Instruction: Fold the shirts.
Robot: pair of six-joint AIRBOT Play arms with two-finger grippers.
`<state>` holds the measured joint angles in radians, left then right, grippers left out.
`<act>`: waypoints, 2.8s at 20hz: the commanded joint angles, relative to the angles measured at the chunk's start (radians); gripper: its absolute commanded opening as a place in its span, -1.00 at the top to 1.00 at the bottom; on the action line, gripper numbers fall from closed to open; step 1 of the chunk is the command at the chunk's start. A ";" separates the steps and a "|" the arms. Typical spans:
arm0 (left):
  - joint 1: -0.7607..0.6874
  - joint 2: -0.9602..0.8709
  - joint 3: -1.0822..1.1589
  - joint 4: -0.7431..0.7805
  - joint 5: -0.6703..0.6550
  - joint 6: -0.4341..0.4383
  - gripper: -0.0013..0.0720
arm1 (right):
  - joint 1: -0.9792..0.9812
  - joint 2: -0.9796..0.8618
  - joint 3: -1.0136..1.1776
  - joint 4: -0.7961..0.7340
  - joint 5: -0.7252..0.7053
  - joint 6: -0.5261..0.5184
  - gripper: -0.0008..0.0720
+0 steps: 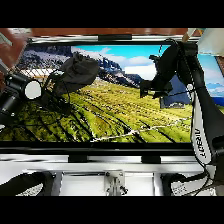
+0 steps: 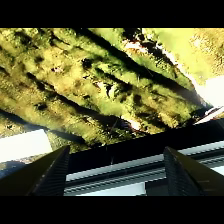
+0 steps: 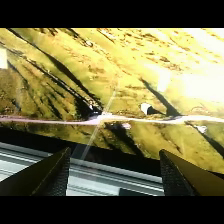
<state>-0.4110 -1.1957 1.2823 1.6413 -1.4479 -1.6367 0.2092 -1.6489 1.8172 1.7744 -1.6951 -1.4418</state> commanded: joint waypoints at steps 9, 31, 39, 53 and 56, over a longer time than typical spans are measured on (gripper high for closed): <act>0.000 0.001 0.000 0.000 0.000 0.000 -0.96 | 0.000 -0.001 0.000 0.000 0.000 0.000 -0.85; 0.018 -0.048 0.018 -0.048 0.480 -0.082 -0.96 | 0.000 -0.001 0.000 -0.045 0.069 -0.067 -0.85; 0.316 -0.687 0.664 -0.137 0.436 -0.101 -0.98 | 0.000 -0.001 -0.001 -0.026 0.152 -0.063 -0.85; 0.326 -0.960 0.772 -0.229 0.528 -0.105 0.00 | 0.000 -0.001 0.000 -0.018 0.253 -0.063 -0.85; 0.325 -0.940 0.772 -0.244 0.525 -0.077 0.85 | 0.000 -0.001 0.000 -0.019 0.251 -0.064 -0.85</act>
<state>-0.0853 -2.1445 2.0529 1.4155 -0.9421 -1.7397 0.2092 -1.6501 1.8168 1.7546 -1.4467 -1.5055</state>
